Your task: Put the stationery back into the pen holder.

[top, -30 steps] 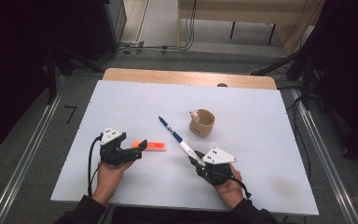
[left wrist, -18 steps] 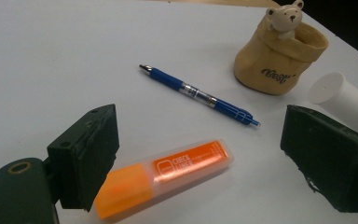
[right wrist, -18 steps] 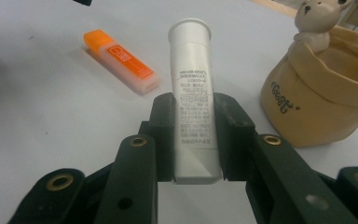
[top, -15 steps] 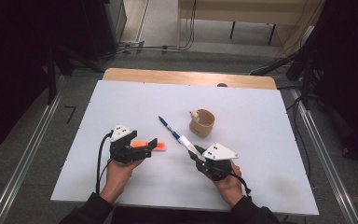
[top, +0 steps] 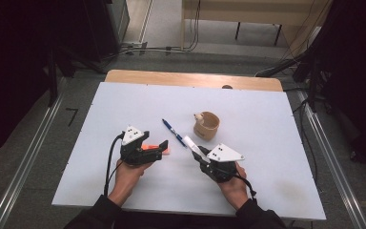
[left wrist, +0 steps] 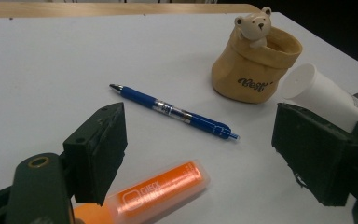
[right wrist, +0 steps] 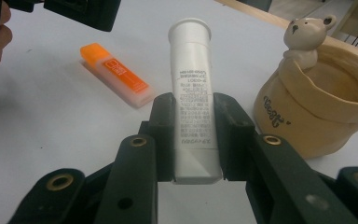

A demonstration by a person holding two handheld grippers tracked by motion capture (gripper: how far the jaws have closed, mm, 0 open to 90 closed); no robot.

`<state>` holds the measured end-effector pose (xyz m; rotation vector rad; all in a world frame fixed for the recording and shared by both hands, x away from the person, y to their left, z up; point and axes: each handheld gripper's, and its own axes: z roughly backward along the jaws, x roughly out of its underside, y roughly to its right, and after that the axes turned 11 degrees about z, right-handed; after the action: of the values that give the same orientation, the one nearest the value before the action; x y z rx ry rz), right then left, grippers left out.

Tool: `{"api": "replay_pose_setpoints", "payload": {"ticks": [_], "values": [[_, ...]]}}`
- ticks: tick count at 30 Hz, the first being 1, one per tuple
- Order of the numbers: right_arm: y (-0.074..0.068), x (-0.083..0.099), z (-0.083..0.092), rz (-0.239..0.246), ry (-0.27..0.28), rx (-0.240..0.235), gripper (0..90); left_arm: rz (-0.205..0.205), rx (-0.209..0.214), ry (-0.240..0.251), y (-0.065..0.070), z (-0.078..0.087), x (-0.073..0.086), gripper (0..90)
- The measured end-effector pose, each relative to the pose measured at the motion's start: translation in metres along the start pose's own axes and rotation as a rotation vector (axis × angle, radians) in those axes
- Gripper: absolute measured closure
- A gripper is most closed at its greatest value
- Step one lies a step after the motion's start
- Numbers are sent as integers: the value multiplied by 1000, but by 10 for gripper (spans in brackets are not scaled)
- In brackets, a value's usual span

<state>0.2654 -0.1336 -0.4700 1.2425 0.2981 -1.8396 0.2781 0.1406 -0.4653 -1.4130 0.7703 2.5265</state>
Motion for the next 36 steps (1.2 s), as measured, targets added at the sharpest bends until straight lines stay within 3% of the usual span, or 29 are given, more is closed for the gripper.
{"api": "replay_pose_setpoints", "payload": {"ticks": [5, 19, 26, 36], "values": [[1, -1, -2, 2, 2, 2, 687, -4, 11, -10, 3, -3, 0, 203], [2, -4, -7, 0, 16, 9, 687, 49, 103, -95, 21, -15, -7, 198], [2, -4, -8, 2, 18, 12, 687, 78, 106, -113, 26, -23, -9, 103], [-3, -5, -13, 8, 21, 3, 687, 74, 124, -138, 35, -33, -8, 117]]}}
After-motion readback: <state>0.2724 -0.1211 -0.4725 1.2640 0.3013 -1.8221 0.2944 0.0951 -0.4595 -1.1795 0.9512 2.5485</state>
